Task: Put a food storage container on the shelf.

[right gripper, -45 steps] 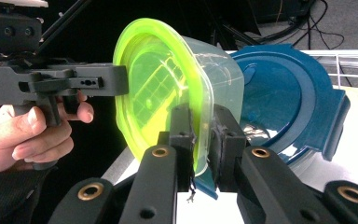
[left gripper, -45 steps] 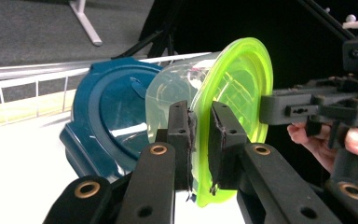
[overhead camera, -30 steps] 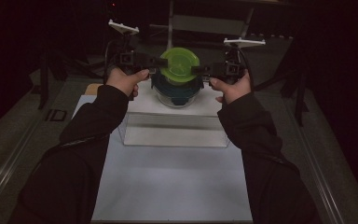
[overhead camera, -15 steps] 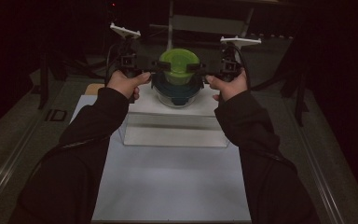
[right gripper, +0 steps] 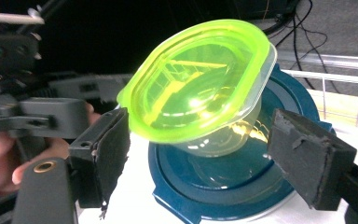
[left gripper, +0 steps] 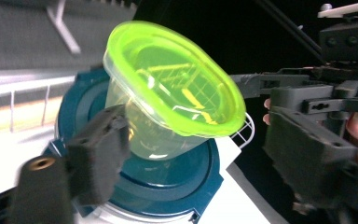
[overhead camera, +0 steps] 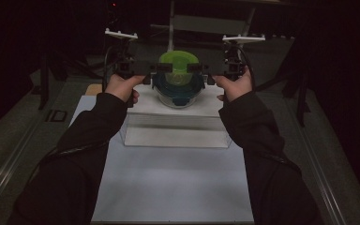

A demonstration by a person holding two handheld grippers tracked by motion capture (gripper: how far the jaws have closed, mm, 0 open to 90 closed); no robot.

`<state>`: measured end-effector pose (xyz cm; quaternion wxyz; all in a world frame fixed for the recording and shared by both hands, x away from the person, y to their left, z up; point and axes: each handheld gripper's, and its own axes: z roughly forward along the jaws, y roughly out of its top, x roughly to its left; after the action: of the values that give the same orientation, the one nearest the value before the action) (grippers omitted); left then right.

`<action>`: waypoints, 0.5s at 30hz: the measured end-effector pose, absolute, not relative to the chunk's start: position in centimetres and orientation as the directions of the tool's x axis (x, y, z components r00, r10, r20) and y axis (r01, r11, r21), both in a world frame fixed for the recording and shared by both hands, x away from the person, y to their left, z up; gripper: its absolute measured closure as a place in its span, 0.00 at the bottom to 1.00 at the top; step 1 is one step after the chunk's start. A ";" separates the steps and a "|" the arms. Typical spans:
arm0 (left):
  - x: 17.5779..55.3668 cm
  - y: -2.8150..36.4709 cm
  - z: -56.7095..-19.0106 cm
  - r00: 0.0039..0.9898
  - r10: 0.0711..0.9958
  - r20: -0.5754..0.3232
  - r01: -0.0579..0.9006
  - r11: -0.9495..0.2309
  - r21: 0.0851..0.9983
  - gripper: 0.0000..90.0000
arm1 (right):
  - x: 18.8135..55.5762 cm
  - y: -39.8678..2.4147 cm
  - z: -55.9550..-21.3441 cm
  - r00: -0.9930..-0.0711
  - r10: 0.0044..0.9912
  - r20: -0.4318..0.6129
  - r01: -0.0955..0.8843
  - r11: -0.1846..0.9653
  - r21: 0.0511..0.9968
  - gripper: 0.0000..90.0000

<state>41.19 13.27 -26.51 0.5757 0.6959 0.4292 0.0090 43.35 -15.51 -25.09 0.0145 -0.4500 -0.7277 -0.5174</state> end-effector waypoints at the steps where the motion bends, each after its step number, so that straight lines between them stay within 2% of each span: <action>1: 40.9 13.3 -26.4 0.634 0.614 -0.471 0.576 0.031 0.817 0.14 | 43.2 -15.5 -25.0 -0.601 0.646 0.472 0.660 0.068 0.748 0.23; 5: 40.3 13.4 -26.3 0.647 0.616 -0.449 0.553 0.027 0.832 0.00 | 42.8 -15.4 -25.0 -0.621 0.640 0.453 0.641 0.083 0.763 0.20; 15: 38.3 13.1 -26.2 0.695 0.627 -0.354 0.477 -0.034 0.878 0.00 | 41.6 -15.2 -25.0 -0.648 0.648 0.400 0.599 0.109 0.793 0.19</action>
<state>38.27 13.13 -26.16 0.5783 0.7161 0.3854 0.0644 41.59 -15.22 -25.01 -0.0235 -0.4188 -0.7443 -0.5196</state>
